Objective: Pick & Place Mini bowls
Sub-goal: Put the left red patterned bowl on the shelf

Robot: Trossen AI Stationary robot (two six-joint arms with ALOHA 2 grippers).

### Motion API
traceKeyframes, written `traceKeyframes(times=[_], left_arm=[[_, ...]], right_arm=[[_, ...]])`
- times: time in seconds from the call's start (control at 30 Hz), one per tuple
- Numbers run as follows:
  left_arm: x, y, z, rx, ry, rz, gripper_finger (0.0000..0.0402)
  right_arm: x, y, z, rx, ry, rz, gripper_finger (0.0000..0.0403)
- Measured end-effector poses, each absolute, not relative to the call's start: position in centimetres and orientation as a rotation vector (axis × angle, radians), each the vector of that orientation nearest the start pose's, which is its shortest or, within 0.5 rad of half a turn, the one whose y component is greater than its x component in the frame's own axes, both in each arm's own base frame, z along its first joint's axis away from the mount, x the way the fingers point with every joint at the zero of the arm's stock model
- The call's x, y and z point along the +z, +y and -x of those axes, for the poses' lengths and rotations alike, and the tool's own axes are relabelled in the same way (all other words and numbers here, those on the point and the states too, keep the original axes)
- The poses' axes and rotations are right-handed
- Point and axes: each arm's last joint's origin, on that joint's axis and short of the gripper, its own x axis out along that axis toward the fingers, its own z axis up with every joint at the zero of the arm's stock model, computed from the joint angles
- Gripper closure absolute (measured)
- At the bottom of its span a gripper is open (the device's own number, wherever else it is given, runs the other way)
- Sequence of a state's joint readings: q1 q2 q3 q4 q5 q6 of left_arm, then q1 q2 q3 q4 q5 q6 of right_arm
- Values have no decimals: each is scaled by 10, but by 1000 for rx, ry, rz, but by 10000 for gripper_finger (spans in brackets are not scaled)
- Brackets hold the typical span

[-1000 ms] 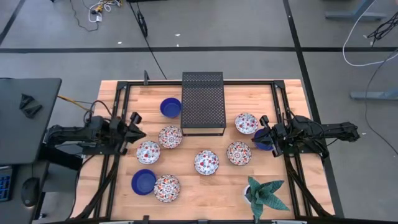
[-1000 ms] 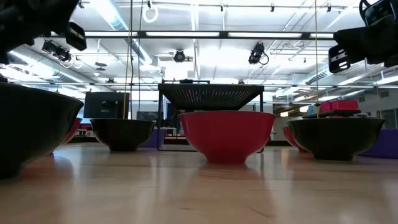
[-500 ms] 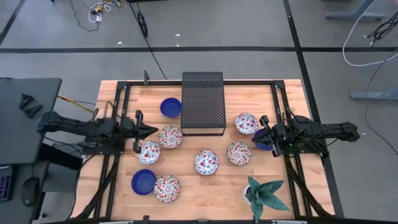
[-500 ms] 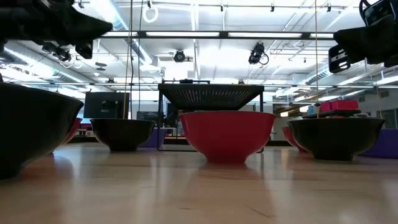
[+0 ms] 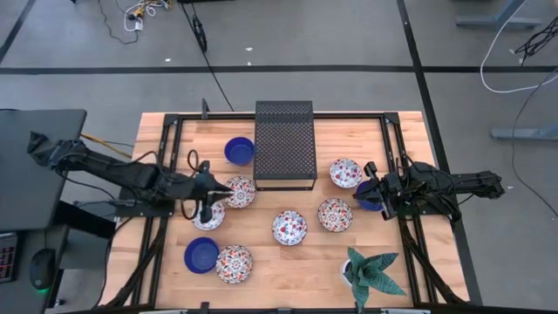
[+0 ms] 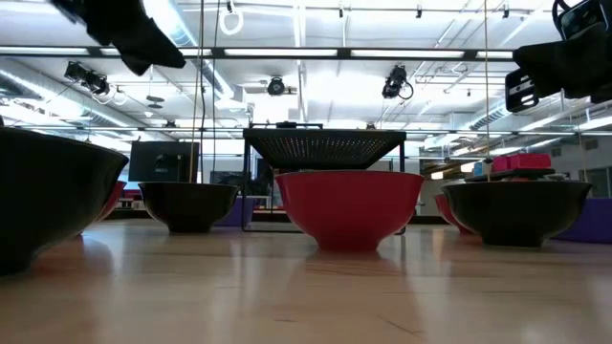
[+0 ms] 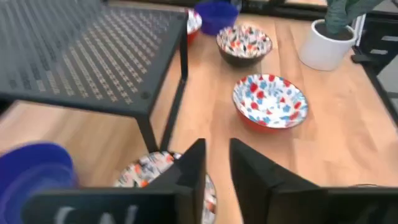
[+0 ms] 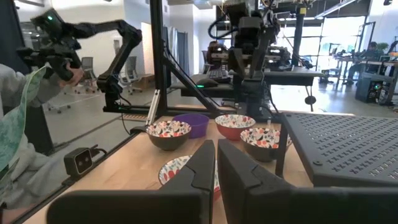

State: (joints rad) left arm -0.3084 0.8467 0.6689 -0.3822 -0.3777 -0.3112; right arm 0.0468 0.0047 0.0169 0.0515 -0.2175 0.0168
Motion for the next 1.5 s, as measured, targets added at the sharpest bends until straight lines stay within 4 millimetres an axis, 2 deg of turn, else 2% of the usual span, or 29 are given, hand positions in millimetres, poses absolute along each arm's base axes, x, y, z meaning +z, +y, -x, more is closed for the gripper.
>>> traceKeyframes(times=[0.17,0.3,0.43,0.53,0.67,0.77,0.93,1.13,1.5], left_arm=[[285,-55,-182,124,647,103,253],[284,-74,-192,93,800,37,230],[270,-96,-200,112,986,84,224],[252,-110,-200,198,1137,185,223],[228,-123,-196,344,1254,352,222],[218,-132,-197,379,1296,381,222],[205,-140,-200,416,1281,270,222],[193,-139,-208,434,1274,166,231],[184,-132,-218,473,1303,183,269]], right_arm=[[174,11,-96,265,-62,-11,380],[174,11,-96,265,-61,-11,380],[174,11,-96,265,-61,-11,380],[174,11,-96,265,-62,-11,380],[174,11,-96,265,-61,-11,380],[174,11,-96,265,-62,-11,380],[174,11,-96,265,-61,-11,380],[174,11,-96,265,-61,-11,380],[174,11,-96,265,-62,-11,380]])
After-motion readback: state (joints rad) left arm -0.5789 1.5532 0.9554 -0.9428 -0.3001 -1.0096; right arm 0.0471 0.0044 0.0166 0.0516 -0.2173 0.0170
